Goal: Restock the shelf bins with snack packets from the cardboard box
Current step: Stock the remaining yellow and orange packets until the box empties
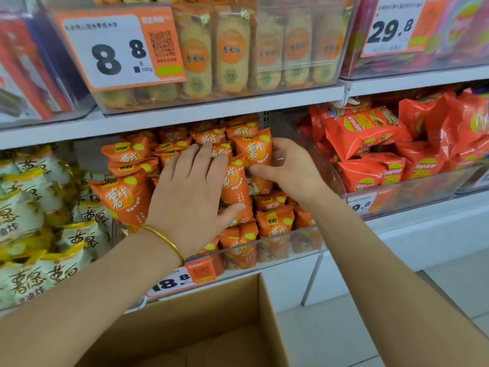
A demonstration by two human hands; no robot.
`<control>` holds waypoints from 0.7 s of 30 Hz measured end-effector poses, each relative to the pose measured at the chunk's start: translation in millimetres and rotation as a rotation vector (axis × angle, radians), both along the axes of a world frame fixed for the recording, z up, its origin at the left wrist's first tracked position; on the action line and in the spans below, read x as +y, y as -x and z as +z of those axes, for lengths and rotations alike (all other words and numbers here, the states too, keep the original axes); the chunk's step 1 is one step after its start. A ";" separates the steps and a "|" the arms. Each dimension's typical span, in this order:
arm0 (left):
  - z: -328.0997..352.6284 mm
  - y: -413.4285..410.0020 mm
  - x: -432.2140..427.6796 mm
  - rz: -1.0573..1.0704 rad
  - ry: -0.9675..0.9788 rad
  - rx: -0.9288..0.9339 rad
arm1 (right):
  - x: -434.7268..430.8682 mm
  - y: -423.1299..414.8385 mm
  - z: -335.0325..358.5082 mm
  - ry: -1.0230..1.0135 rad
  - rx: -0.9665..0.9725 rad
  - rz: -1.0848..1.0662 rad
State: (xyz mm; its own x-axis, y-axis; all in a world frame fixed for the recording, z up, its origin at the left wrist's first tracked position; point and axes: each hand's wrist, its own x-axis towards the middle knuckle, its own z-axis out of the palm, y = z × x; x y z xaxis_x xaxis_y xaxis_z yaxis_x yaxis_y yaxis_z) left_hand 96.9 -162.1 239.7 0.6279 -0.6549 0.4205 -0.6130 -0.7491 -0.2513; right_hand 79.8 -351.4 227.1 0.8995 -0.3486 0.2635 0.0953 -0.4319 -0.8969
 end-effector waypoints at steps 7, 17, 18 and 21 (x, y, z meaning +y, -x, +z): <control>-1.5 -0.8 1.4 -0.001 0.000 -0.009 | 4.8 -0.4 4.5 0.306 0.087 0.033; -0.3 3.9 -2.5 0.001 0.015 -0.005 | 1.5 18.8 7.7 0.207 0.179 0.005; 0.4 5.2 -2.7 0.000 0.017 -0.005 | 2.8 25.8 9.7 0.200 0.162 -0.021; 6.9 16.0 1.3 -0.055 0.057 -0.014 | 13.8 56.8 17.4 0.161 0.044 -0.133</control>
State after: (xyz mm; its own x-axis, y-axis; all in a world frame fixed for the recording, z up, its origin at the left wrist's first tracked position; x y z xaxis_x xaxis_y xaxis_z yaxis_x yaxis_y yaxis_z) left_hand 80.9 -160.8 246.6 0.5856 -0.6628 0.4667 -0.6501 -0.7279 -0.2180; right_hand 23.0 -337.5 244.5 0.8603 -0.4213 0.2870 -0.0093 -0.5759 -0.8175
